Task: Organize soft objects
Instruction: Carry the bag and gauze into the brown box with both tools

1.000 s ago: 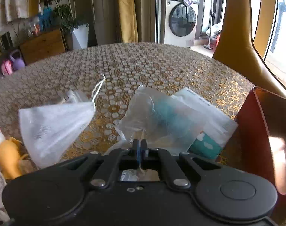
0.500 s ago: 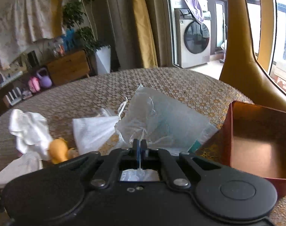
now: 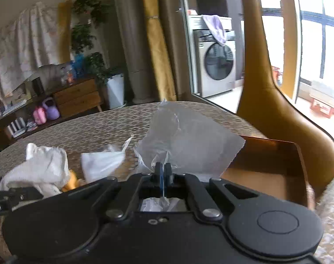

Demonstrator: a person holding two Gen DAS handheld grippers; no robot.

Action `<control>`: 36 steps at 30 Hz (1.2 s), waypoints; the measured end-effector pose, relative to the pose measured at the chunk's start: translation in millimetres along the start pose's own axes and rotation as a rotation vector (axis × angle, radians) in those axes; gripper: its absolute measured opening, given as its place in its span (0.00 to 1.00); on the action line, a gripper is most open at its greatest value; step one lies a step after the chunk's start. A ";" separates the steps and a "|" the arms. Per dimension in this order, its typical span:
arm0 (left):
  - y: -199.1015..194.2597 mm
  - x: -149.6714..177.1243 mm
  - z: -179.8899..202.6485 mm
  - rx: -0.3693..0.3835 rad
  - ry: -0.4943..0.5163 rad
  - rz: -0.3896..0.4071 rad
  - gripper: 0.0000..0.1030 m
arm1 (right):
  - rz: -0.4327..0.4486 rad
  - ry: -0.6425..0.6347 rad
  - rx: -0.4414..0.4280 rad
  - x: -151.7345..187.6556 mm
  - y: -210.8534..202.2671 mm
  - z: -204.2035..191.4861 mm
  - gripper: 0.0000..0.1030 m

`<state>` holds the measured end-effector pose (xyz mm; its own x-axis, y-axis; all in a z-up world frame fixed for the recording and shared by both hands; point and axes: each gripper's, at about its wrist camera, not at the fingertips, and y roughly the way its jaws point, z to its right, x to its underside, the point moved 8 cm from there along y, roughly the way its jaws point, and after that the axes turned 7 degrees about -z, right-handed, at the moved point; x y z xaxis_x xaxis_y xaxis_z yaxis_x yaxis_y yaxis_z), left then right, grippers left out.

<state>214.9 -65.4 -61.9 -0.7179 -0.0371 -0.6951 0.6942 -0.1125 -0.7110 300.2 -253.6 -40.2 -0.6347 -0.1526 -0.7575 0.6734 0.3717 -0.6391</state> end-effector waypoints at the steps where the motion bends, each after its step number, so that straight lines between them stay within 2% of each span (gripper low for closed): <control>1: 3.3 -4.3 7.4 0.009 0.012 0.001 0.20 | 0.003 0.005 0.012 0.2 -1.7 6.5 0.01; 10: 51.7 -47.2 80.7 0.096 0.116 -0.021 0.20 | -0.001 0.072 0.084 4.5 -3.4 64.3 0.01; 22: 133.8 -90.9 161.7 0.176 0.207 -0.069 0.20 | -0.026 0.089 0.134 15.3 14.1 107.2 0.01; 27: 171.3 -97.2 183.8 0.208 0.227 -0.130 0.20 | -0.041 0.074 0.157 15.3 26.5 119.6 0.01; 31: 198.7 -98.1 195.7 0.201 0.240 -0.177 0.20 | -0.069 0.068 0.175 18.5 38.8 134.3 0.01; 36: 234.4 -90.3 203.1 0.210 0.253 -0.271 0.20 | -0.126 0.032 0.174 23.3 56.7 140.1 0.01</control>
<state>431.9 -290.0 -144.2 -0.8193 0.2635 -0.5092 0.4381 -0.2851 -0.8525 376.7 -364.4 -112.7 -0.7280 -0.1577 -0.6672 0.6413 0.1873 -0.7441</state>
